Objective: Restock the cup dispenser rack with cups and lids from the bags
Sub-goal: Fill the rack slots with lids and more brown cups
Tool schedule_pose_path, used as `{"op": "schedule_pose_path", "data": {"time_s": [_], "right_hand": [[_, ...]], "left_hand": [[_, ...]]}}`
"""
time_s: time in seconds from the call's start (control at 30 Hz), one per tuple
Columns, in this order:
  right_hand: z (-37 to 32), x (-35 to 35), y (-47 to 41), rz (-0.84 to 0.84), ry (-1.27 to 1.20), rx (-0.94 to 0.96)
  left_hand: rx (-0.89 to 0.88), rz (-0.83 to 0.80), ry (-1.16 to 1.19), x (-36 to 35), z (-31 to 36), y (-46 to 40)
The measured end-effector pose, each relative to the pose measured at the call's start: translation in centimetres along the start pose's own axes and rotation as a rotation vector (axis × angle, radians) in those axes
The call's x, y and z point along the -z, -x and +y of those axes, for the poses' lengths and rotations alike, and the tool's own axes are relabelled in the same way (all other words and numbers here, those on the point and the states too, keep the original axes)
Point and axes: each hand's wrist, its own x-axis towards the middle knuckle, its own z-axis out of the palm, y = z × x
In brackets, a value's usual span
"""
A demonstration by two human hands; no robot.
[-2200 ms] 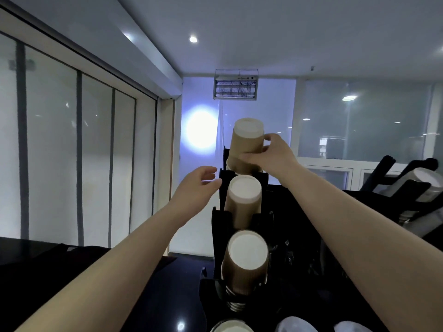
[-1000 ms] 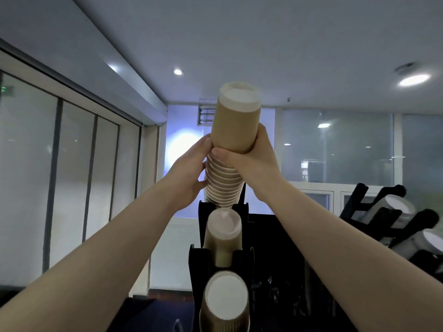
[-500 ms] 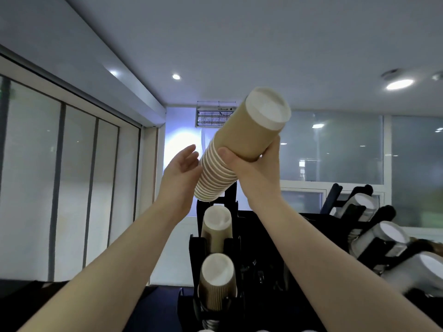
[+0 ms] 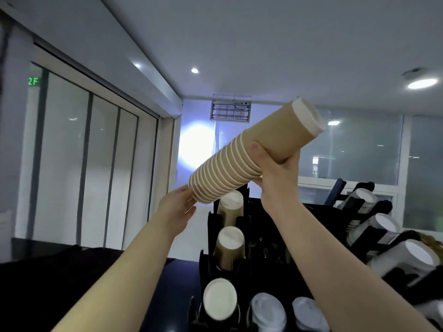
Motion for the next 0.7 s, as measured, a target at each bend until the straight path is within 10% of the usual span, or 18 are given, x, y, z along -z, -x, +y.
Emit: {"op": "schedule_pose_path", "data": {"time_s": [0.23,0.7], "right_hand": [[0.2,-0.1,2.6,0.022,-0.122,-0.140],[-1.9,-0.2,7.6,-0.002,-0.157,-0.246]], "left_hand": [[-0.026,-0.158,-0.027,5.1,-0.4,3.5],[-0.048,0.058,0.024,7.5,-0.1,9.3]]}}
